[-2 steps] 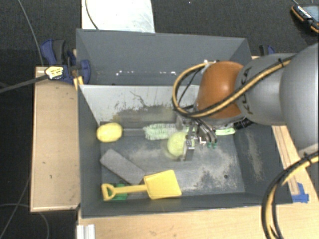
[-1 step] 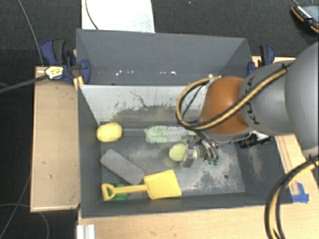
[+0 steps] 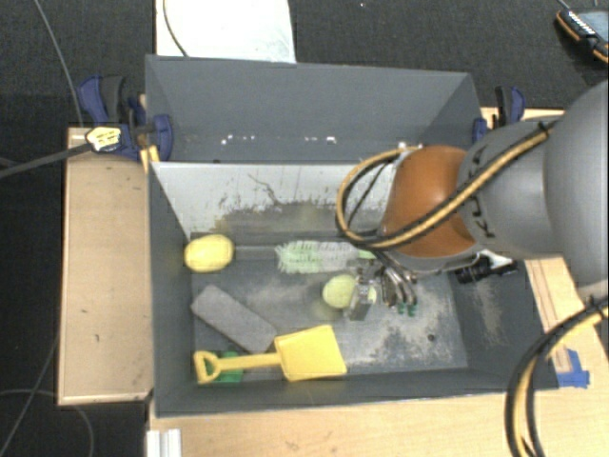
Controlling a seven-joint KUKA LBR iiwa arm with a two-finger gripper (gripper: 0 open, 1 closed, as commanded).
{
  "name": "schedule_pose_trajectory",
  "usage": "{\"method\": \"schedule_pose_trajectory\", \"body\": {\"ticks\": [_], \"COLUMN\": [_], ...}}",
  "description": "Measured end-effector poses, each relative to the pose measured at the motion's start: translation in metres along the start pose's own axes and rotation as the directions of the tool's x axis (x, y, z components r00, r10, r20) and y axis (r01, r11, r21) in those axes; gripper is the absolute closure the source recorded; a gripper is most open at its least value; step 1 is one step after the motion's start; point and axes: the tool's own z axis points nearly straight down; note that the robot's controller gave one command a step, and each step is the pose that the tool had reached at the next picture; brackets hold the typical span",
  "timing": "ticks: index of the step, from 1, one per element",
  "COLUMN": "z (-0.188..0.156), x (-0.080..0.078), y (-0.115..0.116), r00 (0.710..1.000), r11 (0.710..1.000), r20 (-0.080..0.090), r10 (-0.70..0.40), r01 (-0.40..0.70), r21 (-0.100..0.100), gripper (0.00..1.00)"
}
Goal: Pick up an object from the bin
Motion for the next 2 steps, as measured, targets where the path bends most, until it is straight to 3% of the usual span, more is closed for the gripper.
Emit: {"method": "schedule_pose_trajectory", "body": {"ticks": [2], "z": [-0.034], "x": [0.001], "y": [0.0], "r00": [1.0], "r11": [1.0], "r20": [-0.003], "r10": [0.0], "r01": [0.0], "r21": [0.0], "gripper": [1.0]}}
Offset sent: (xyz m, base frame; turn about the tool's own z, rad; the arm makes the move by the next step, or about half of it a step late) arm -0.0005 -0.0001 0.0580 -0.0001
